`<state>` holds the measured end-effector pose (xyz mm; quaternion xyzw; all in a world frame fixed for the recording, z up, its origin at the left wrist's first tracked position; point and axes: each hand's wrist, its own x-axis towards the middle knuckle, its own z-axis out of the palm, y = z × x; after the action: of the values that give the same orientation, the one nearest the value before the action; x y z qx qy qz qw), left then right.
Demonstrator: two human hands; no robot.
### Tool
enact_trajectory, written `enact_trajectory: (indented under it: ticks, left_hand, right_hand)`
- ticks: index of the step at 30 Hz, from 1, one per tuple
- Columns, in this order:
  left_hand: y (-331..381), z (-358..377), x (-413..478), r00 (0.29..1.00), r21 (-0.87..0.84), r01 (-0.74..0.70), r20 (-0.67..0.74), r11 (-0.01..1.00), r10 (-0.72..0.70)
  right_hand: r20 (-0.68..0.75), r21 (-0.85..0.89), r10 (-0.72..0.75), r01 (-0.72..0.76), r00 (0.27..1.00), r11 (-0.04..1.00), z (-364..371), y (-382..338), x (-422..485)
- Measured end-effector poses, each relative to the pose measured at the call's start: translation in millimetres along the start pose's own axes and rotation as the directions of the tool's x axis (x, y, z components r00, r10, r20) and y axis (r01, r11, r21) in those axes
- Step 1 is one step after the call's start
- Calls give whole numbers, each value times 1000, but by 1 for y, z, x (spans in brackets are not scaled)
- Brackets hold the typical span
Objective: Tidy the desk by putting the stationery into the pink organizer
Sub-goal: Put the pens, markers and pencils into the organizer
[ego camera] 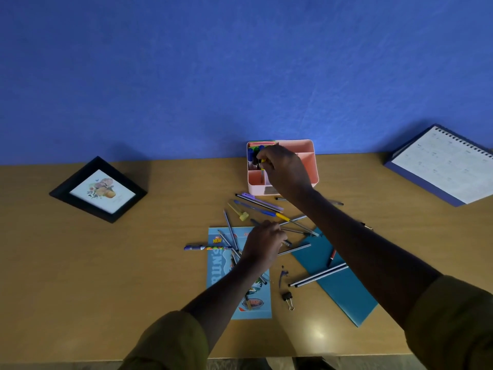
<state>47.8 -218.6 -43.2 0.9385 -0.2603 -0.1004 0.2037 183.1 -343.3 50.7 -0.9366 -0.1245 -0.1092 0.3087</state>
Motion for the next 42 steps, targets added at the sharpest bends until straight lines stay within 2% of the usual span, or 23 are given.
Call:
enact_trajectory:
  ticks: [8, 13, 21, 25, 28, 32, 35, 40, 42]
  left_hand:
    - [-5, 6, 3, 999, 46, -46, 18, 998, 45]
    - [-8, 12, 7, 997, 109, -61, 59, 992, 55]
    - [-7, 12, 12, 996, 134, -71, 64, 988, 63]
    - [-7, 6, 13, 997, 118, -80, 13, 990, 79]
    - [-5, -2, 14, 996, 107, -76, -33, 991, 80]
    - [-3, -24, 13, 989, 45, -39, -140, 998, 45]
    - [-3, -45, 11, 972, -56, 2, -235, 998, -15]
    - [-22, -42, 6, 978, -144, 101, -169, 984, -125]
    - [-26, -36, -5, 967, -184, 144, -184, 972, -177]
  right_hand:
    - [69, -86, 2, 4, 998, 996, 15, 8, 1]
    - [51, -82, -7, 11, 999, 997, 9, 11, -4]
    - [9, -62, 56, -56, 998, 997, -6, 29, -42]
    - [88, -55, 53, -49, 995, 997, -6, 38, -74]
    - [192, -69, 121, -110, 974, 992, 0, 44, -89]
    - [353, -71, 310, -305, 883, 950, 12, 58, -102]
    - [383, -67, 350, -352, 855, 934, 21, 62, -104]
    - [381, -91, 395, -392, 836, 916, 47, 74, -113]
    - [366, -87, 393, -389, 844, 917, 57, 85, -118]
